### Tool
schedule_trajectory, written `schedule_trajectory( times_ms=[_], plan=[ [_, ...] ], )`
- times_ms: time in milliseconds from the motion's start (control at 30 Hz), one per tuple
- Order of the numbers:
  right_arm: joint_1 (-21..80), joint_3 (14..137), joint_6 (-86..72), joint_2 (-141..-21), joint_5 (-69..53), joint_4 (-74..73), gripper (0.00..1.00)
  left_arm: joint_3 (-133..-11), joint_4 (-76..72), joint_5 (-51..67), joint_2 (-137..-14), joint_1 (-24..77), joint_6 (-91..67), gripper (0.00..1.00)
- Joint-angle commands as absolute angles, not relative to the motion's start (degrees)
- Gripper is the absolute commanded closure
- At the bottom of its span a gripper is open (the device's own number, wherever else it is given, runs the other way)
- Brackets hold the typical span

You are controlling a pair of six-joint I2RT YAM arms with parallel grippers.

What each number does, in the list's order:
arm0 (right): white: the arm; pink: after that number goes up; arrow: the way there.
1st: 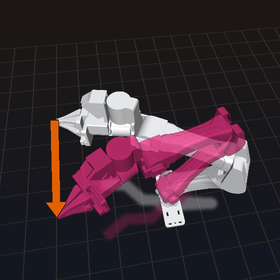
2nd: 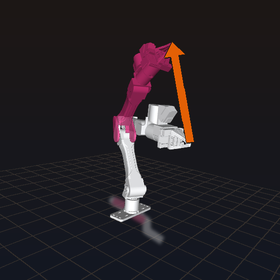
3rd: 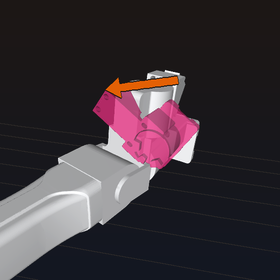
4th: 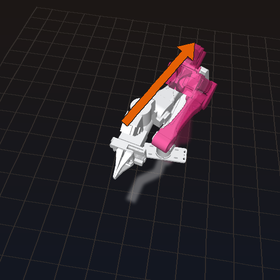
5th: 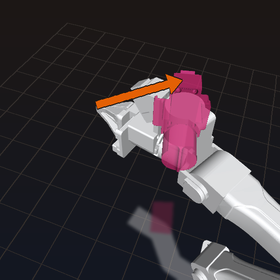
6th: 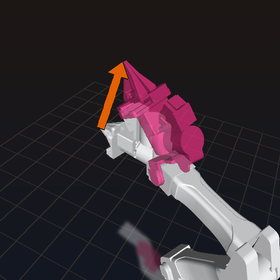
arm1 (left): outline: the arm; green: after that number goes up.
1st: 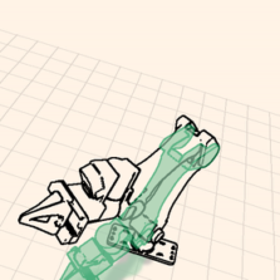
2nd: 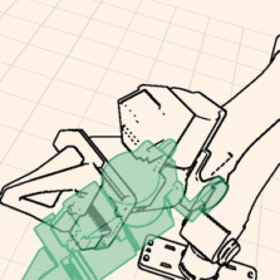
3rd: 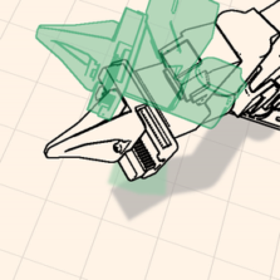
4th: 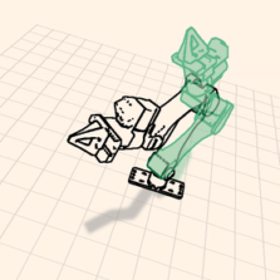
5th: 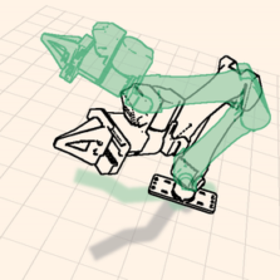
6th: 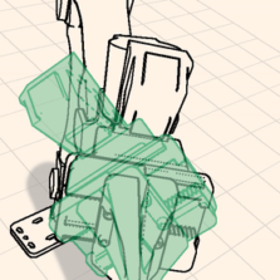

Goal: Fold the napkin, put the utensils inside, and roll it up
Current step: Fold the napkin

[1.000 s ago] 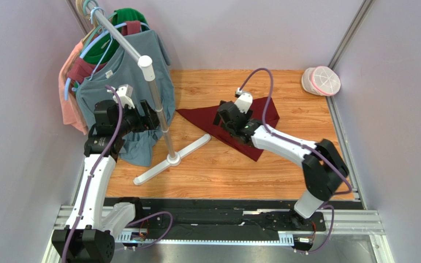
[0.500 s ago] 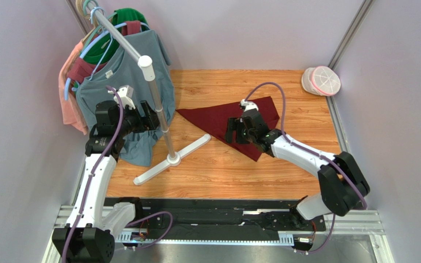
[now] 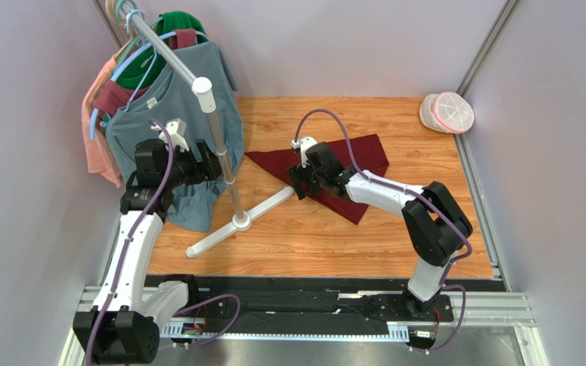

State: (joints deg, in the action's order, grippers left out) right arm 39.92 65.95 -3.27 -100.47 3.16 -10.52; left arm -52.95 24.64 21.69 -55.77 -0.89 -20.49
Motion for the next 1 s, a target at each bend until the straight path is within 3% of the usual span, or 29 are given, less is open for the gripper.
schedule_trajectory(
  times_ms=[0,267,367,767,967],
  plan=[
    [40.1,68.5,1.8,-102.0,5.1,-11.5,0.14,-53.4,23.8,21.4,-56.4,-1.0,-20.2,0.11],
    [40.2,68.6,3.7,-104.9,4.9,-12.1,0.20,-53.6,24.0,21.7,-57.0,-1.0,-20.2,0.11],
    [40.2,69.9,4.6,-106.3,4.9,-12.4,0.28,-53.6,24.1,21.6,-57.0,-1.0,-20.2,0.11],
    [40.2,70.1,3.9,-105.3,18.4,-12.0,0.98,-53.7,24.2,22.1,-57.2,-1.0,-20.5,0.11],
    [40.2,68.9,1.4,-103.5,30.0,-12.3,1.00,-53.6,24.0,22.8,-57.4,-1.0,-20.7,0.11]
  ],
)
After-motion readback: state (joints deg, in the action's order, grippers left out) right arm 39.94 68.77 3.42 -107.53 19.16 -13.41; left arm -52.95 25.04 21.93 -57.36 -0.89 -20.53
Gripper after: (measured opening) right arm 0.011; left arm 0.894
